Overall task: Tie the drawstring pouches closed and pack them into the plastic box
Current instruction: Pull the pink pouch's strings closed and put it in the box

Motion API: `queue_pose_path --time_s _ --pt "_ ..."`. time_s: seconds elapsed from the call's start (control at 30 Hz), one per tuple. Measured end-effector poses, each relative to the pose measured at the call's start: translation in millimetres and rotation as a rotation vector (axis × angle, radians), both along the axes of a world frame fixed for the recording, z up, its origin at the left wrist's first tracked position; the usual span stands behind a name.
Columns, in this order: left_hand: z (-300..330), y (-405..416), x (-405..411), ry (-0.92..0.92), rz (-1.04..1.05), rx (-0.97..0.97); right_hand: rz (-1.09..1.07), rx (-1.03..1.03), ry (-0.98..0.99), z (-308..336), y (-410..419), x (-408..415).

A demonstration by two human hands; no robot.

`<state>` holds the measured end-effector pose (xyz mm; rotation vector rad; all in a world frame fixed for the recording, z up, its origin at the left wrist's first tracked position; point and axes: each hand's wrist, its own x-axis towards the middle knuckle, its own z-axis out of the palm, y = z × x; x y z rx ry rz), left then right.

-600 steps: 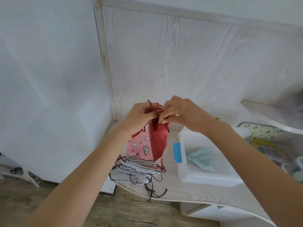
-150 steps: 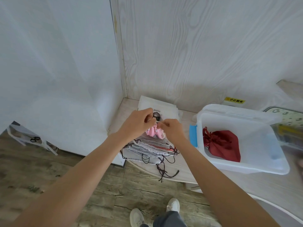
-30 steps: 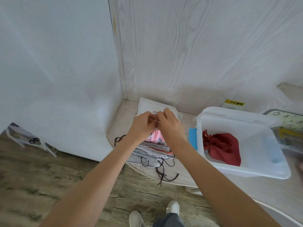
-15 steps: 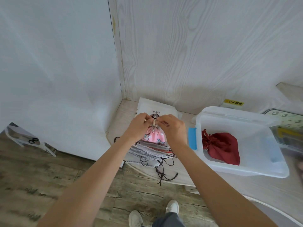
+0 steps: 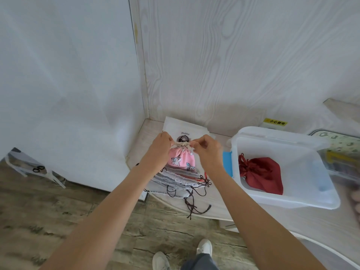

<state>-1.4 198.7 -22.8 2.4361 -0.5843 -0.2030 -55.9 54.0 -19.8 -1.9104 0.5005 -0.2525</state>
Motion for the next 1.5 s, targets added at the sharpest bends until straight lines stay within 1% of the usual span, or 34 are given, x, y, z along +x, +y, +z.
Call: queue_pose_path --time_s 0.03,0.1,0.13,0.17,0.2,0.23,0.27,0.3,0.33,0.4,0.47,0.53,0.6,0.67,0.7,0.73,0.77,0.8,0.87,0.9,0.97,1.03,1.1,1.17,1.23,1.33,1.4,1.43,1.47,1.5 --pt "1 0 -1 0.05 0.013 -0.026 0.045 0.03 0.028 -1 1 1" --pt "1 2 -4 0.107 0.034 -0.092 0.232 0.12 0.108 -1 4 0" --pt "2 2 -5 0.128 0.044 -0.117 0.346 0.076 0.162 -3 5 0" --pt "3 2 -7 0.145 0.053 -0.145 0.431 -0.04 0.218 -6 7 1" --pt "4 2 -7 0.152 0.059 -0.175 0.463 -0.169 0.252 -8 8 3" --pt "5 2 -8 0.151 0.067 -0.211 0.443 -0.27 0.255 -7 8 6" --pt "7 3 -8 0.149 0.077 -0.259 0.387 -0.307 0.241 -4 9 10" --pt "8 4 -8 0.153 0.089 -0.324 0.332 -0.262 0.206 -1 9 12" --pt "11 3 -8 0.158 0.102 -0.393 0.275 -0.171 0.161 5 8 12" --pt "14 0 -4 0.195 0.146 -0.478 0.176 0.066 0.067 16 4 12" --pt "17 -7 0 0.292 0.196 -0.503 0.118 0.303 0.016 31 -3 5" --pt "24 -19 1 0.37 0.212 -0.463 0.11 0.484 0.009 46 -12 -2" --pt "38 -34 -6 0.358 0.139 -0.476 0.142 0.527 -0.038 58 -23 -8" --pt "61 -54 -15 0.372 0.047 -0.625 0.188 0.513 -0.129 68 -39 -16" --pt "73 -65 -20 0.398 0.004 -0.695 0.204 0.456 -0.157 74 -47 -19" --pt "84 -77 -24 0.402 -0.047 -0.729 0.209 0.356 -0.165 81 -57 -23" --pt "94 -88 -26 0.362 -0.104 -0.703 0.198 0.246 -0.155 87 -65 -26" --pt "100 -101 -28 0.269 -0.166 -0.613 0.174 0.151 -0.142 91 -75 -29" --pt "110 -128 -32 0.061 -0.226 -0.423 0.098 0.062 -0.114 98 -97 -38" --pt "112 -139 -34 0.002 -0.216 -0.383 0.066 0.051 -0.089 100 -108 -44" --pt "116 -164 -44 -0.013 -0.186 -0.406 0.045 0.061 -0.016 100 -133 -60" --pt "116 -186 -55 -0.018 -0.165 -0.454 0.136 0.062 0.094 96 -160 -78" --pt "110 -205 -64 -0.027 -0.136 -0.481 0.258 -0.005 0.274 87 -186 -95" --pt "102 -221 -72 0.005 -0.058 -0.548 0.277 -0.04 0.383 74 -213 -109" --pt "91 -232 -75 0.057 0.024 -0.613 0.197 0.072 0.376 62 -236 -118" --pt "69 -242 -79 0.109 0.18 -0.624 0.05 0.377 0.3 45 -266 -128" --pt "52 -244 -83 0.162 0.3 -0.586 -0.03 0.571 0.233 34 -279 -130" --pt "44 -244 -87 0.207 0.348 -0.565 -0.081 0.631 0.212 29 -284 -130" --pt "35 -244 -90 0.262 0.374 -0.534 -0.137 0.644 0.203 23 -287 -128" --pt "26 -244 -93 0.292 0.377 -0.488 -0.184 0.602 0.213 18 -289 -124"
